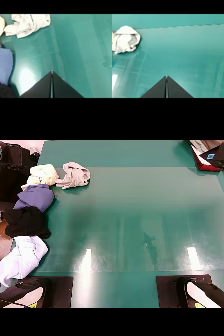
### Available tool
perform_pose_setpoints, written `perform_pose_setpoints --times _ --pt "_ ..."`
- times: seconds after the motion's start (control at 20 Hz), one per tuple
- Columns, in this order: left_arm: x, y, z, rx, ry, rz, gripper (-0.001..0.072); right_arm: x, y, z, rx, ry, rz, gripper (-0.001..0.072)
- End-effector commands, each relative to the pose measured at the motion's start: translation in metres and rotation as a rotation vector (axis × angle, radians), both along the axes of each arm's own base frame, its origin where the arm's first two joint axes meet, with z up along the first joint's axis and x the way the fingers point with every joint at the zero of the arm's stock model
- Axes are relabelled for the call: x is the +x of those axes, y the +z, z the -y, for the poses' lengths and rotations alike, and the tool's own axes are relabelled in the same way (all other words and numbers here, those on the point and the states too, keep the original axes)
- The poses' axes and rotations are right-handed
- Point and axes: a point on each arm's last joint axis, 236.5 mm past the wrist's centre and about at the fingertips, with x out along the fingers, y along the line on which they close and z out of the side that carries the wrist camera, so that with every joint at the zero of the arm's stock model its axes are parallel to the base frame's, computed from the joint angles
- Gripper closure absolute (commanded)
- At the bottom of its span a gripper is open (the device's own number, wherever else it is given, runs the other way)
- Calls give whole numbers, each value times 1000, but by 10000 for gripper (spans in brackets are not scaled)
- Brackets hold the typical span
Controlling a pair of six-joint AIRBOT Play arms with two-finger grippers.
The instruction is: Fold the shirts.
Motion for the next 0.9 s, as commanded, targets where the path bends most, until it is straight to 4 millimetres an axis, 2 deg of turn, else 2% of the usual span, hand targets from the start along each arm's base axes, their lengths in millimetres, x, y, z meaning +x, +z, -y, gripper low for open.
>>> perform_pose_setpoints --times 0.0,0.5,0.8,0.85 --pt "0 -1 0 1 0 -3 680 -1 -1 -1 1 2 -3 698" --pt "1 0 0 0 1 1 680 1 -2 0 2 1 -6 698" --pt "16 20 11 -59 -11 103 679 0 -1 -2 9 5 -5 698" --pt "24 24 11 -63 -8 136 556 0 -2 -2 8 5 -6 698"
